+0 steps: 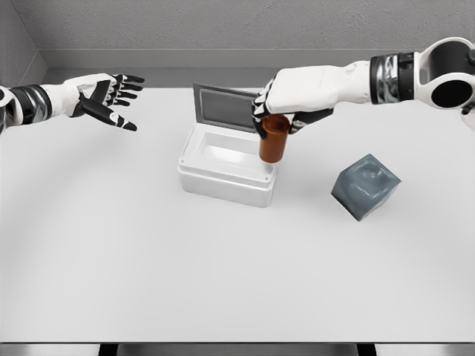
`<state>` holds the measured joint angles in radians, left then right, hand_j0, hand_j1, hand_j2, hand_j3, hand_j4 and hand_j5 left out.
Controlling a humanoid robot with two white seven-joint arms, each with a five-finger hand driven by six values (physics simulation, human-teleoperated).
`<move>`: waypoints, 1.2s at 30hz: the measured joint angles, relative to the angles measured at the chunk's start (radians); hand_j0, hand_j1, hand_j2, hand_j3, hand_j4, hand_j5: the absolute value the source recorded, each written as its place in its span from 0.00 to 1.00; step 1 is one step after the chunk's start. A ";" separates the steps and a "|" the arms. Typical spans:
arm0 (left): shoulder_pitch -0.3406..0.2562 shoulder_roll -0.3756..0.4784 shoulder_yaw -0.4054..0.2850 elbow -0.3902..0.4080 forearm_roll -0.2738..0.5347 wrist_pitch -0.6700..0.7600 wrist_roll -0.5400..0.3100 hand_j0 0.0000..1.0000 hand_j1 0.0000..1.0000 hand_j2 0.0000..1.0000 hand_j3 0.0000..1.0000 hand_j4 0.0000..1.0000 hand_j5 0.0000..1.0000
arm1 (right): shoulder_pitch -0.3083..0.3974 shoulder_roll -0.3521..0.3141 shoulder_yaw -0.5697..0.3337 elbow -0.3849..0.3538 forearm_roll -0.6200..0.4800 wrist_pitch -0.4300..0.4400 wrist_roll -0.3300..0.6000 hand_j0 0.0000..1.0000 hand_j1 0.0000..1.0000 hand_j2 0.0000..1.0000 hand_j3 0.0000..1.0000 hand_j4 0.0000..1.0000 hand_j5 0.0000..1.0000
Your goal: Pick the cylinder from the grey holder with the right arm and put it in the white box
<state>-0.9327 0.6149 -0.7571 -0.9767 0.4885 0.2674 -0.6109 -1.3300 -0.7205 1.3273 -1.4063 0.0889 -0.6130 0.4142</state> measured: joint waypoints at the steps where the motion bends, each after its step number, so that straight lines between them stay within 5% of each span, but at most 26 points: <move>1: 0.000 0.000 0.000 0.000 0.000 0.000 0.000 1.00 1.00 1.00 1.00 1.00 1.00 | 0.000 0.002 0.000 0.003 0.000 0.000 0.000 0.43 0.43 0.43 0.43 0.43 0.43; 36: 0.002 0.007 -0.007 -0.001 -0.004 0.032 0.000 1.00 1.00 1.00 1.00 1.00 1.00 | -0.008 0.078 0.021 0.108 0.000 0.000 0.008 0.46 0.46 0.46 0.46 0.46 0.46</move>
<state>-0.9311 0.6221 -0.7637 -0.9781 0.4843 0.2997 -0.6109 -1.3376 -0.6423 1.3487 -1.2987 0.0889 -0.6131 0.4223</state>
